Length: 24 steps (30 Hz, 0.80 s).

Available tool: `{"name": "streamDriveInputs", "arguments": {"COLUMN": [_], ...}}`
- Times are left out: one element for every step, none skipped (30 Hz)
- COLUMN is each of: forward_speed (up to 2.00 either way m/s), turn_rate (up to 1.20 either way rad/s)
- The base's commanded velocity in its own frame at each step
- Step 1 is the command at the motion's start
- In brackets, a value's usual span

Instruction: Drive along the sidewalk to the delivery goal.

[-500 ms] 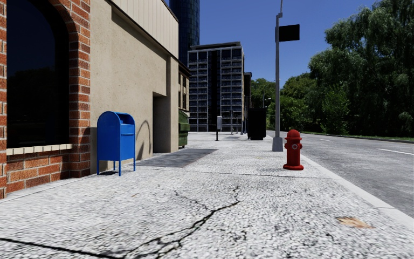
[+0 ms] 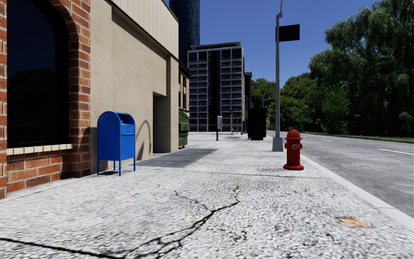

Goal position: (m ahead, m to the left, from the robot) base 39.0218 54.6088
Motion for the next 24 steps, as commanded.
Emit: {"name": "streamDriveInputs", "arguments": {"forward_speed": [0.00, 0.00, 0.00, 0.00, 0.00, 0.00, 0.00, 0.00, 0.00, 0.00, 0.00, 0.00, 0.00, 0.00, 0.00, 0.68, 1.48, 1.80, 1.80, 1.91, 1.94, 1.94, 1.95, 1.96], "turn_rate": [0.00, 0.00, 0.00, 0.00, 0.00, 0.00, 0.00, 0.00, 0.00, 0.00, 0.00, 0.00, 0.00, 0.00, 0.00, 0.00, 0.00, 0.00, 0.00, 0.00, 0.00, 0.00, 0.00, 0.00]}}
